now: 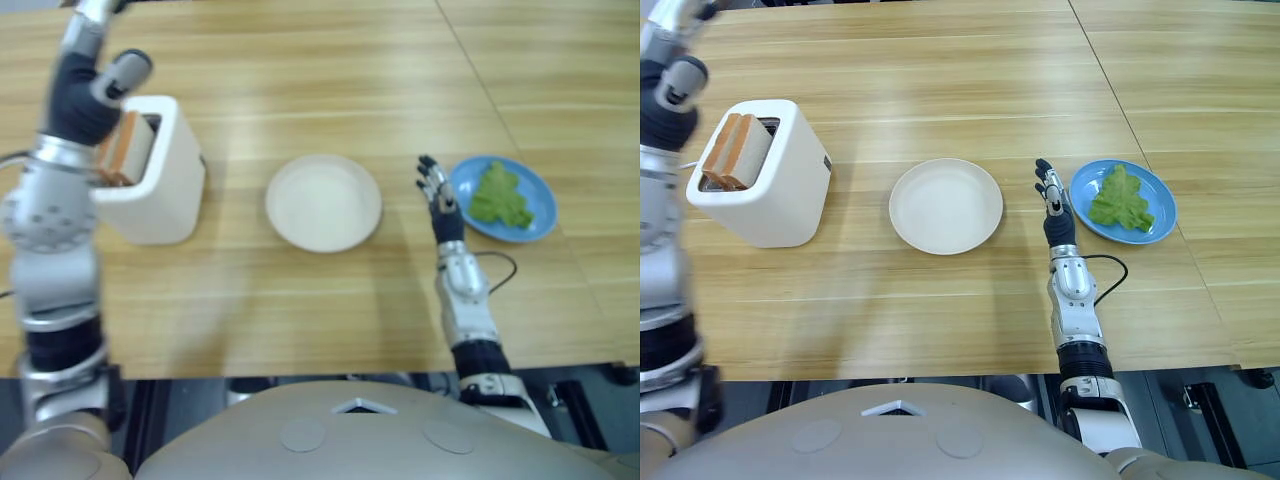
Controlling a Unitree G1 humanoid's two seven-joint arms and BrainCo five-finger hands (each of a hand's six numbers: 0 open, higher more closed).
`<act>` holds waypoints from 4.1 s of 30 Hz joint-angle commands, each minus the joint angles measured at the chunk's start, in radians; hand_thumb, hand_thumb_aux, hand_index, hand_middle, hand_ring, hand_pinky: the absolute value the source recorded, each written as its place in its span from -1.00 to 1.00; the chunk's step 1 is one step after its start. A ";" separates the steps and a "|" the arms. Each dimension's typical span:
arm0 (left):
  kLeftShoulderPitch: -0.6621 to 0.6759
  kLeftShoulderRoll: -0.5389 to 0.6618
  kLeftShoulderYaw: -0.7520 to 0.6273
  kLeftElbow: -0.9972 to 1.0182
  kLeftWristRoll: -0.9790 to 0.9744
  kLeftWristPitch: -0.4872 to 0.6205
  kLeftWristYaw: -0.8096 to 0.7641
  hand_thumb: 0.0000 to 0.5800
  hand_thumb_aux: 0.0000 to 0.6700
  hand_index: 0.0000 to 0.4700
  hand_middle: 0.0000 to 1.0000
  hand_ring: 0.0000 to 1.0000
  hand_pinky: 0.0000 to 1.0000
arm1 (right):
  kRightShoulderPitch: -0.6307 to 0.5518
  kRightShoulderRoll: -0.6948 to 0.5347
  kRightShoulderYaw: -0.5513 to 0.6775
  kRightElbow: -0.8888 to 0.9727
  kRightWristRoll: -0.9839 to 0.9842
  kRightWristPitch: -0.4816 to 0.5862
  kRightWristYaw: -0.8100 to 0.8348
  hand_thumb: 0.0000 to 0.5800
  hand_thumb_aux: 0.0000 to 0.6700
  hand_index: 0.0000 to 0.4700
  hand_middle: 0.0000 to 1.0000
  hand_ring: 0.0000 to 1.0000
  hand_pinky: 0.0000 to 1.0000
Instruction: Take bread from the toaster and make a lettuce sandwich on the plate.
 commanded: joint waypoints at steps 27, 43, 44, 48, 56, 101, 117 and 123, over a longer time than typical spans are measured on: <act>0.101 0.099 -0.268 0.475 0.508 0.200 0.163 -1.00 -1.00 -1.00 -1.00 -1.00 -1.00 | 0.042 -0.022 0.001 -0.085 -0.034 0.055 0.007 -1.00 -1.00 -1.00 -1.00 -1.00 -1.00; 0.089 0.108 -0.319 0.510 0.595 0.239 0.166 -1.00 -1.00 -1.00 -1.00 -1.00 -1.00 | 0.054 -0.033 -0.004 -0.091 -0.039 0.060 0.004 -1.00 -1.00 -1.00 -1.00 -1.00 -1.00; 0.088 0.108 -0.323 0.518 0.596 0.240 0.165 -1.00 -1.00 -1.00 -1.00 -1.00 -1.00 | 0.055 -0.034 -0.005 -0.092 -0.038 0.060 0.004 -1.00 -1.00 -1.00 -1.00 -1.00 -1.00; 0.085 0.109 -0.331 0.545 0.595 0.245 0.163 -1.00 -1.00 -1.00 -1.00 -1.00 -1.00 | 0.058 -0.037 -0.005 -0.098 -0.040 0.062 0.002 -1.00 -1.00 -1.00 -1.00 -1.00 -1.00; 0.073 0.103 -0.316 0.521 0.580 0.226 0.199 -0.26 -0.58 -0.59 -1.00 -1.00 -1.00 | 0.065 -0.037 -0.005 -0.113 -0.043 0.069 -0.003 -1.00 -1.00 -1.00 -1.00 -1.00 -1.00; -0.194 -0.724 -0.465 0.682 -0.239 -0.234 0.152 1.00 1.00 0.96 1.00 1.00 1.00 | 0.059 -0.035 -0.003 -0.061 -0.042 0.080 0.000 -1.00 -1.00 -1.00 -1.00 -1.00 -1.00; -0.253 -0.678 -0.615 0.929 -0.059 -0.299 0.059 1.00 1.00 0.96 1.00 1.00 1.00 | 0.078 -0.041 -0.008 -0.087 -0.039 0.089 0.006 -1.00 -1.00 -1.00 -1.00 -1.00 -1.00; -0.230 -0.595 -0.660 0.826 0.084 -0.187 0.089 -1.00 -1.00 -1.00 -1.00 -1.00 -1.00 | 0.076 -0.041 -0.007 -0.096 -0.039 0.091 0.008 -1.00 -1.00 -1.00 -1.00 -1.00 -1.00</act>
